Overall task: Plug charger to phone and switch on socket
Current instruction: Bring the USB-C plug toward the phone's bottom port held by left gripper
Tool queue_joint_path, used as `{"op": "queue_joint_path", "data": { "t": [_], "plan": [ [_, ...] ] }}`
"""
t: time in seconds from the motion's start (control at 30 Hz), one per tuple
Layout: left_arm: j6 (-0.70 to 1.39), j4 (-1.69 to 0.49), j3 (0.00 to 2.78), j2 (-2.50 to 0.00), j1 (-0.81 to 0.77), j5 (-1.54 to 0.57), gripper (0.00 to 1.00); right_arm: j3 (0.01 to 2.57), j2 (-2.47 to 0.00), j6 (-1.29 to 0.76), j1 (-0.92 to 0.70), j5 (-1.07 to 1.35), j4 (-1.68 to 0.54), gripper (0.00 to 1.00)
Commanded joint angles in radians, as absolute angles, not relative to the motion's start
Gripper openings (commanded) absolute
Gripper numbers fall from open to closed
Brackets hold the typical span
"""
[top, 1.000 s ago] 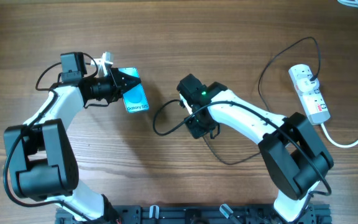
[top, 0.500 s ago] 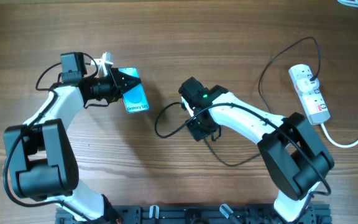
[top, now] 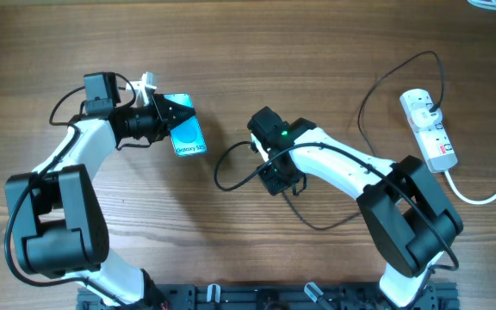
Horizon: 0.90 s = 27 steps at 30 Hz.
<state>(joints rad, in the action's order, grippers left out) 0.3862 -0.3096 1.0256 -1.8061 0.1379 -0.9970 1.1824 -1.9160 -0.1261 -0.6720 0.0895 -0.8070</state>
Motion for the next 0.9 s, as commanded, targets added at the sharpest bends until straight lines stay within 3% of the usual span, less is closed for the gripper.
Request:
{"op": "queue_joint_path", "data": {
  "t": [0.0, 0.2, 0.3, 0.37, 0.47, 0.53, 0.67, 0.87],
  "plan": [
    [0.37, -0.307, 1.032, -1.786, 0.142, -1.031, 0.04, 1.15, -1.927, -0.123, -0.676, 0.14, -0.781, 0.04],
    [0.403, -0.302, 1.032, -1.786, 0.142, -1.04, 0.04, 1.152, -1.919, -0.089, -0.672, 0.188, -0.778, 0.04],
    [0.397, -0.196, 1.032, -1.785, 0.147, -1.221, 0.04, 1.152, -1.835, 0.009, -0.628, 0.461, -0.767, 0.04],
    [0.414, -0.078, 1.032, -1.785, 0.156, -1.383, 0.04, 1.152, -1.745, 0.127, -0.587, 0.784, -0.757, 0.05],
    [0.453, -0.025, 1.032, -1.785, 0.156, -1.451, 0.04, 1.151, -1.701, 0.182, -0.585, 1.048, -0.722, 0.04],
    [0.508, -0.025, 1.032, -1.784, 0.156, -1.469, 0.04, 1.151, -1.704, 0.16, -0.585, 1.195, -0.641, 0.04],
    [0.636, -0.025, 1.032, -1.745, 0.156, -1.462, 0.04, 1.151, -1.704, -0.044, -0.585, 1.23, -0.439, 0.04],
    [0.754, -0.026, 1.032, -1.51, 0.127, -1.275, 0.04, 1.151, -1.704, -0.104, -0.585, 1.363, -0.354, 0.04]
  ]
}}
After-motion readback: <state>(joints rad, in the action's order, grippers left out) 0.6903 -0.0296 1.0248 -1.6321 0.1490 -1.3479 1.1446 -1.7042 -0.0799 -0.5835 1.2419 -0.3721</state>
